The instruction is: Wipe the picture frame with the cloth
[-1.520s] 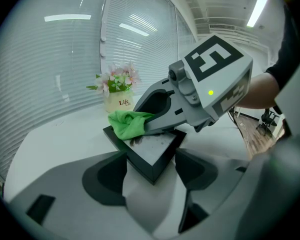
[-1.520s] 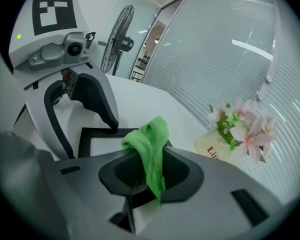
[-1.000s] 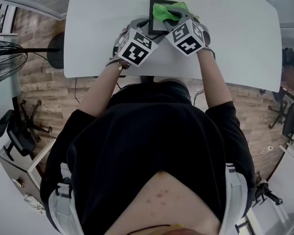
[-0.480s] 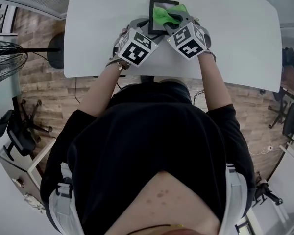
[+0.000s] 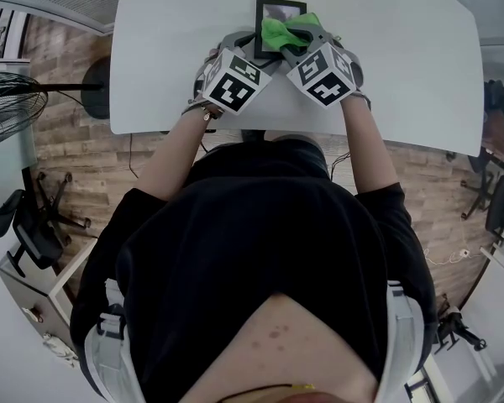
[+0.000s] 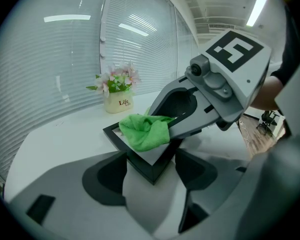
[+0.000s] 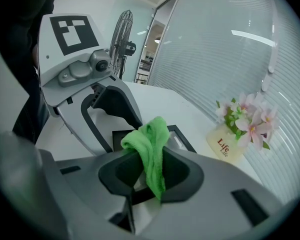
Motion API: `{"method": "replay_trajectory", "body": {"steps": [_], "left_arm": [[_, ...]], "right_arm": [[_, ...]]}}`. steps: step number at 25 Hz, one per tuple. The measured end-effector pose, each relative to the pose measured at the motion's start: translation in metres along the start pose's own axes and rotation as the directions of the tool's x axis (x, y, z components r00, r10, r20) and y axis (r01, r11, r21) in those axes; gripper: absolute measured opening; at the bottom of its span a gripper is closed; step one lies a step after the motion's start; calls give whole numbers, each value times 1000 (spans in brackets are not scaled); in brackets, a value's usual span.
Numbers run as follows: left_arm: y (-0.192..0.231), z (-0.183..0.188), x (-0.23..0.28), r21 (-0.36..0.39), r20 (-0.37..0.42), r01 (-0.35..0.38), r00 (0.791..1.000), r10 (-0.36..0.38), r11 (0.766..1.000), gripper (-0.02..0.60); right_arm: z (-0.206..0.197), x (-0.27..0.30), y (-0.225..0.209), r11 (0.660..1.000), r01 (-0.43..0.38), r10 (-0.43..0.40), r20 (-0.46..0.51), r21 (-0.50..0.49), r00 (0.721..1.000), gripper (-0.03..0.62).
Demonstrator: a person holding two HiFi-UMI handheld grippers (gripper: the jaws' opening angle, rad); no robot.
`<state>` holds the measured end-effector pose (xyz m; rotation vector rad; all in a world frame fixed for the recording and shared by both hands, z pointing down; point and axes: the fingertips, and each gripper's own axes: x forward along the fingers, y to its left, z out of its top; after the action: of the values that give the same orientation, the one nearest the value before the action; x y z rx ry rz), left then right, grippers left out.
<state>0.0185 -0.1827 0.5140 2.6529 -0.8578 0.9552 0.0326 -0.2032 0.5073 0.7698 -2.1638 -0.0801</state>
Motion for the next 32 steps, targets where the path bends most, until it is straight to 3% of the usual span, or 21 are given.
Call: {"method": "replay_trajectory", "body": {"steps": [12,32], "left_arm": [[0,0,1,1,-1,-1,1000,1,1000,313],[0,-1,4,5,-4,-2,1000,2,1000,313]], "right_arm": [[-2,-5,9,999,-43,44,-5,28,999,98],[-5,-17,20,972,-187,194,-35,144,980,98]]}}
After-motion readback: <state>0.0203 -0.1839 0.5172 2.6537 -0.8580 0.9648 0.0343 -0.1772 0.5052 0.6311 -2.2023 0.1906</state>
